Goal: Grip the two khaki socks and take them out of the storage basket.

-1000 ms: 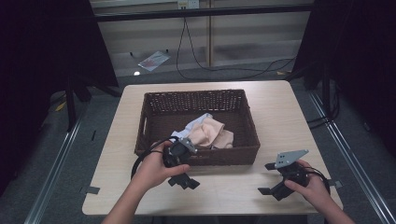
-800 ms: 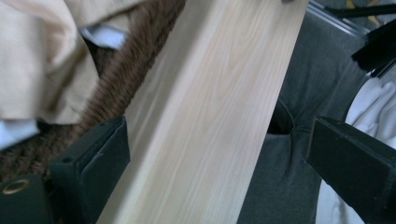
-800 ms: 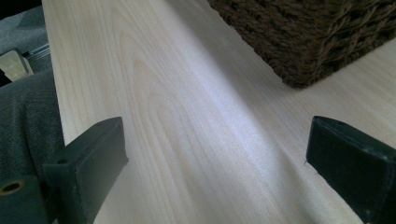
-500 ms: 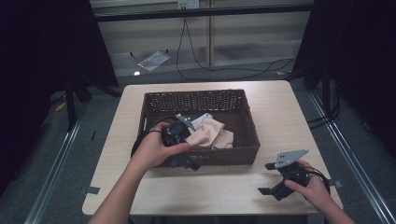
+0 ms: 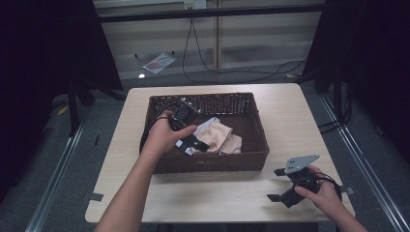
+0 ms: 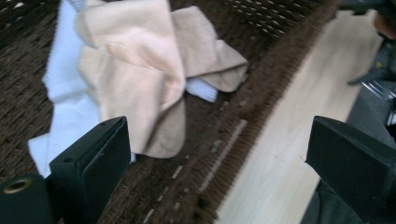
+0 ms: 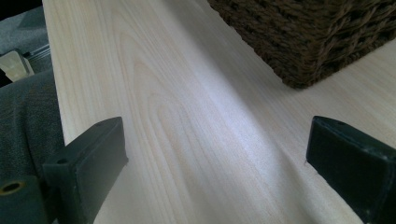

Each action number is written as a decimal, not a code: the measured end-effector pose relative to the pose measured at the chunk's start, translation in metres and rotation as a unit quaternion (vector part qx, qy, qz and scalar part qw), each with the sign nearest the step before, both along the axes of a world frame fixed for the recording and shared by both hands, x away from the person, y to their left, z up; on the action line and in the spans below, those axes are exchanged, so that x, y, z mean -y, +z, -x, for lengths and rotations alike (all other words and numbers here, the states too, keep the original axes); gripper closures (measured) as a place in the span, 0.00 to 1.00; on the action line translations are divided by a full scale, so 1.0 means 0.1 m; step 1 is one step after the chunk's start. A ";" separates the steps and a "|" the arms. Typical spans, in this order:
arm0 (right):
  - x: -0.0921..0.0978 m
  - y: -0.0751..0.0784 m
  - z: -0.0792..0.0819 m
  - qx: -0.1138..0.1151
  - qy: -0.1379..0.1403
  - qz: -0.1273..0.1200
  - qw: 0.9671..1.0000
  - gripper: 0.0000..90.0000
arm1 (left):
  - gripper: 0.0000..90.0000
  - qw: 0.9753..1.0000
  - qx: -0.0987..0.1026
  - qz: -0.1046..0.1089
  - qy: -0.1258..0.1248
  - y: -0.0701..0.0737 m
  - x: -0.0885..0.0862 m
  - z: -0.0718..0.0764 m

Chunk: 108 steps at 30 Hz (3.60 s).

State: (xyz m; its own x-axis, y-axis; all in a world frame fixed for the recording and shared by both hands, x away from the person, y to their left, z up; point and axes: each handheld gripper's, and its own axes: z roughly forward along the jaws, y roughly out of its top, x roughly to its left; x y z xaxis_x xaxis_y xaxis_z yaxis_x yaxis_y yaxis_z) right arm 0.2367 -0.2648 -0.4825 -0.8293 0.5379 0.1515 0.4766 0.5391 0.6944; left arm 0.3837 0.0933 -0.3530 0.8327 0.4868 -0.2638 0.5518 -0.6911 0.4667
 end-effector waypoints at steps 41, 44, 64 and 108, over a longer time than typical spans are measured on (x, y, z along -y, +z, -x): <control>0.01 0.01 0.00 -0.003 -0.001 -0.005 1.000 0.05 | 0.08 0.998 0.026 -0.049 0.034 -0.81 0.23 -0.59; 0.01 0.01 0.00 -0.002 0.001 -0.004 1.000 0.05 | 0.13 0.998 0.029 -0.045 0.038 -0.88 0.23 -0.60; 0.01 0.02 0.00 0.001 0.000 -0.006 1.000 0.05 | 0.93 0.997 0.003 -0.041 0.070 -0.57 -0.01 -0.57; 0.00 0.02 0.00 -0.001 0.000 -0.004 1.000 0.05 | 0.92 1.000 -0.006 0.013 -0.026 0.22 -0.11 0.18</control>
State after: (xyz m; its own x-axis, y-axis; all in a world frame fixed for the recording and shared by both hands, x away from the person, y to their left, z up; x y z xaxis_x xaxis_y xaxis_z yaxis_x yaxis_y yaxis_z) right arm 0.2371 -0.2648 -0.4809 -0.8285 0.5374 0.1573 0.4783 0.5330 0.6979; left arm 0.3661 0.1048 -0.3307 0.8537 0.4348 -0.2865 0.5207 -0.7070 0.4785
